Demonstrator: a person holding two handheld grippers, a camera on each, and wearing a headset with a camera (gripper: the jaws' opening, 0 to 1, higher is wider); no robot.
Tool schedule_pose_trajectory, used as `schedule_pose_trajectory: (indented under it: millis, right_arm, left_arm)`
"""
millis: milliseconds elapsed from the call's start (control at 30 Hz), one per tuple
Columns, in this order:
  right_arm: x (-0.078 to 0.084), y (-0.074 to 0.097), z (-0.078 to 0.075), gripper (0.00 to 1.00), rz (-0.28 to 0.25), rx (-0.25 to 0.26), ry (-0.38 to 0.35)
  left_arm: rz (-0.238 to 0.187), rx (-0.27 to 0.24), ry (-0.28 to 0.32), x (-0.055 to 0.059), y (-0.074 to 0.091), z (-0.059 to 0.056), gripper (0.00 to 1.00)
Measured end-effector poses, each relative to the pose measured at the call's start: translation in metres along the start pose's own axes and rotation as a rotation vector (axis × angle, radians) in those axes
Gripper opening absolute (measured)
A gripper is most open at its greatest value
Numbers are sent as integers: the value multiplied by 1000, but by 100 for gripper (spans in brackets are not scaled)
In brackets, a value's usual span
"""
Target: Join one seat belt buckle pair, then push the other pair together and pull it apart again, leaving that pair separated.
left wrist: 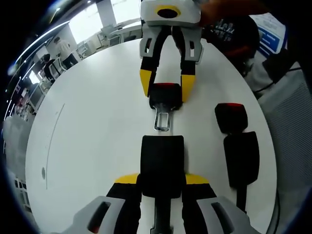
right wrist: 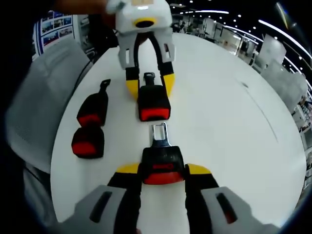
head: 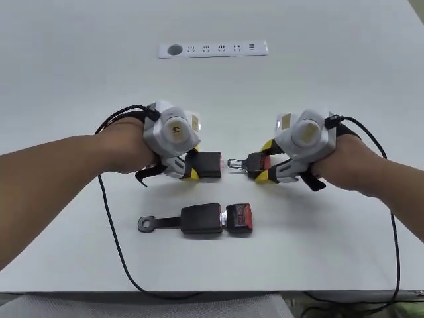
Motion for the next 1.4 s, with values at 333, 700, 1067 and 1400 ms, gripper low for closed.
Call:
schedule_pose_trajectory:
  millis: [333,700,1067,1400]
  right_arm:
    - [-9,-7,0,34,37,19,82]
    - [-15,-17,-4,33,6,7,84]
    - [-23,-23,-2,32,11,-18,86]
    - [-26,-31,-3,33,7,-14,68]
  left_arm:
    - [8,1,11,0,-2,1,32]
    - [-7,4,4,2,-2,1,32]
    - [-27,12,5,3,-2,0,31]
    - [-20,19,9,2,-3,1,32]
Point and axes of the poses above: the centre of the closed fingertips' face, and the gripper's own axes: y roughly backward along the fingers, z roughly to its left, x roughly out of its underside, the point moved 10 cm from there along y, roughly backward along the fingers, and after that the axes turned 1 degree about -y, right-handed, at the moved point
